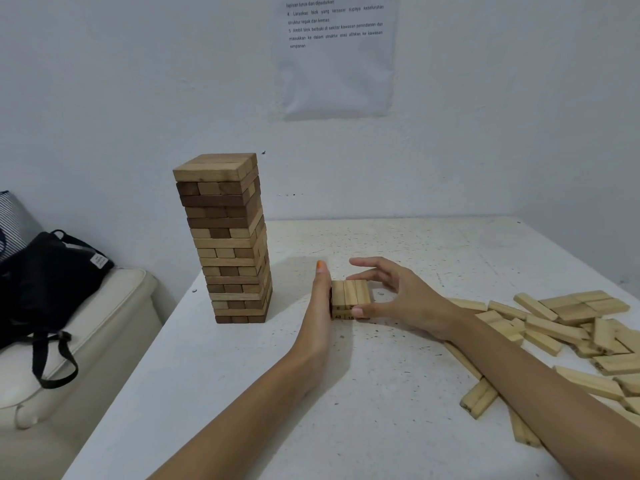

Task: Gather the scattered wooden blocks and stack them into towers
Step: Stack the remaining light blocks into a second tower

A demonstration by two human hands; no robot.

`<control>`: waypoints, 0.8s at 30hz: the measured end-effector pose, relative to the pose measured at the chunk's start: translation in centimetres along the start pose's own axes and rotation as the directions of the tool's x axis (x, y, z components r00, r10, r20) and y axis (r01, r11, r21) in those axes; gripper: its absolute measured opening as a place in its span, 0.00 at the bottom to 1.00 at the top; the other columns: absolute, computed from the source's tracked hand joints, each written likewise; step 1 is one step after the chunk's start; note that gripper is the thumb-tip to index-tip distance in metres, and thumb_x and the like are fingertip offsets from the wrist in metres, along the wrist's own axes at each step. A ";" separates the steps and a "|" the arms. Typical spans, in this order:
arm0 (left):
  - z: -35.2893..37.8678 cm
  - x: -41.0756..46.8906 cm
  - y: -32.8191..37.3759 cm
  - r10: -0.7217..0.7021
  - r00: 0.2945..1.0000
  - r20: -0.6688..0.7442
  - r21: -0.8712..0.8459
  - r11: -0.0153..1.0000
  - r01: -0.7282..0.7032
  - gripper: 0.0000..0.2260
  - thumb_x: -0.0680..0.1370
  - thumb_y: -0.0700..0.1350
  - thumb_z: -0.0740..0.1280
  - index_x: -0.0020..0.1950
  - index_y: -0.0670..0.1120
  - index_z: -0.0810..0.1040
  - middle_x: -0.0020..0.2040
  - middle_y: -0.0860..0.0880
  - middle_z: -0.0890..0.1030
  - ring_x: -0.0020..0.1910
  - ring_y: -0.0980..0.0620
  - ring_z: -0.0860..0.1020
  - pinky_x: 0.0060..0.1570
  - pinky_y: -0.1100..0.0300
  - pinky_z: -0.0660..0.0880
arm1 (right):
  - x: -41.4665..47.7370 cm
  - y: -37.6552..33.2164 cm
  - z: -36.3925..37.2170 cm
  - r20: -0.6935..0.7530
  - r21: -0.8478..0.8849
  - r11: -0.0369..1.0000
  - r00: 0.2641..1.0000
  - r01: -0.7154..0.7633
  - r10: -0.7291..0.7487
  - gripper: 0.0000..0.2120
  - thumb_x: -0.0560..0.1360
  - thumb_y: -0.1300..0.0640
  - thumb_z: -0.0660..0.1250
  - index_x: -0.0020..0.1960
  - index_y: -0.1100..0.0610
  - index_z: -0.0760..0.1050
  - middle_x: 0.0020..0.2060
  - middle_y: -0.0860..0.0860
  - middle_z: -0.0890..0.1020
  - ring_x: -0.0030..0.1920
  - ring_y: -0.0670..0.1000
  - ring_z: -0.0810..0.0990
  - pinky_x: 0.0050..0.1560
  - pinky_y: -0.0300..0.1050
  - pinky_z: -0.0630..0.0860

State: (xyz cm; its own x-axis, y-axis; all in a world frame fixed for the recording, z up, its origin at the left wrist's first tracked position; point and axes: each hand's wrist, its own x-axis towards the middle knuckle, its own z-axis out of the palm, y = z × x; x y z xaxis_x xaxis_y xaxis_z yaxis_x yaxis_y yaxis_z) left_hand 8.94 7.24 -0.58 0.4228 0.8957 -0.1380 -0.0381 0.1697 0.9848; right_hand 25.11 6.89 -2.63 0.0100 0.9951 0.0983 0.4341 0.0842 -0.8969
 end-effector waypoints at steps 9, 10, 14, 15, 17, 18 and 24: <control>-0.4 0.1 -0.2 0.000 1.000 0.018 -0.008 1.000 0.000 0.22 0.80 0.63 0.44 0.66 0.58 0.67 0.42 0.65 0.69 0.40 0.71 0.67 0.55 0.64 0.59 | 0.1 0.0 0.1 0.008 0.006 1.000 1.000 0.002 -0.002 0.33 0.66 0.57 0.79 0.66 0.43 0.71 0.56 0.42 0.81 0.60 0.33 0.74 0.49 0.21 0.69; -0.4 0.1 -0.2 -0.007 1.000 0.029 -0.002 1.000 0.007 0.25 0.80 0.63 0.44 0.71 0.54 0.66 0.42 0.65 0.69 0.40 0.71 0.67 0.56 0.63 0.58 | 0.0 0.0 0.1 0.008 0.008 1.000 1.000 0.000 0.000 0.33 0.66 0.57 0.79 0.66 0.43 0.71 0.56 0.42 0.81 0.60 0.33 0.74 0.49 0.21 0.69; -0.4 0.1 -0.2 -0.021 0.999 0.030 0.011 1.000 0.020 0.29 0.79 0.64 0.44 0.75 0.50 0.63 0.43 0.65 0.68 0.42 0.71 0.66 0.58 0.63 0.57 | 0.0 -0.1 0.1 0.005 0.018 1.000 1.000 -0.002 0.002 0.33 0.66 0.58 0.79 0.66 0.44 0.71 0.56 0.43 0.81 0.59 0.33 0.75 0.48 0.21 0.69; -0.4 0.0 -0.1 -0.021 0.999 0.030 0.012 1.000 0.021 0.30 0.79 0.64 0.44 0.75 0.50 0.63 0.43 0.65 0.67 0.41 0.71 0.65 0.58 0.63 0.56 | -0.1 -0.1 0.1 0.004 0.021 1.000 1.000 -0.002 0.002 0.33 0.66 0.59 0.79 0.66 0.45 0.71 0.56 0.43 0.81 0.59 0.33 0.75 0.48 0.21 0.69; -0.4 -0.1 -0.1 -0.012 1.000 0.025 0.011 1.000 0.012 0.29 0.79 0.64 0.44 0.75 0.51 0.63 0.43 0.65 0.67 0.41 0.71 0.65 0.58 0.63 0.56 | -0.1 -0.2 0.2 -0.001 0.021 1.000 1.000 -0.004 0.004 0.33 0.66 0.58 0.79 0.66 0.45 0.71 0.56 0.43 0.81 0.60 0.33 0.74 0.50 0.25 0.71; -0.3 -0.1 -0.1 -0.009 1.000 0.026 0.012 1.000 0.009 0.29 0.79 0.64 0.44 0.74 0.51 0.63 0.42 0.66 0.67 0.40 0.72 0.65 0.58 0.63 0.56 | -0.1 -0.3 0.2 -0.003 0.015 1.000 1.000 -0.005 0.005 0.33 0.66 0.58 0.79 0.66 0.44 0.71 0.56 0.42 0.81 0.60 0.34 0.74 0.52 0.28 0.71; -0.2 -0.4 0.0 0.037 0.999 0.022 0.009 0.999 -0.037 0.27 0.80 0.62 0.45 0.74 0.51 0.63 0.39 0.68 0.69 0.35 0.75 0.70 0.52 0.71 0.62 | -0.3 -0.7 0.0 0.016 0.055 0.998 0.999 -0.028 0.027 0.30 0.68 0.49 0.76 0.68 0.42 0.70 0.61 0.40 0.78 0.64 0.36 0.73 0.61 0.36 0.69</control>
State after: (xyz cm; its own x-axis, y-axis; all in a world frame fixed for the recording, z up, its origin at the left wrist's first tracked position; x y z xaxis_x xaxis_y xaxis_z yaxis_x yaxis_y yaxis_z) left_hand 8.56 6.94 -0.58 0.4406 0.8922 -0.0995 -0.0451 0.1327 0.9901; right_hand 24.83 6.53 -2.01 0.0071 0.9978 0.0666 0.3831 0.0588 -0.9218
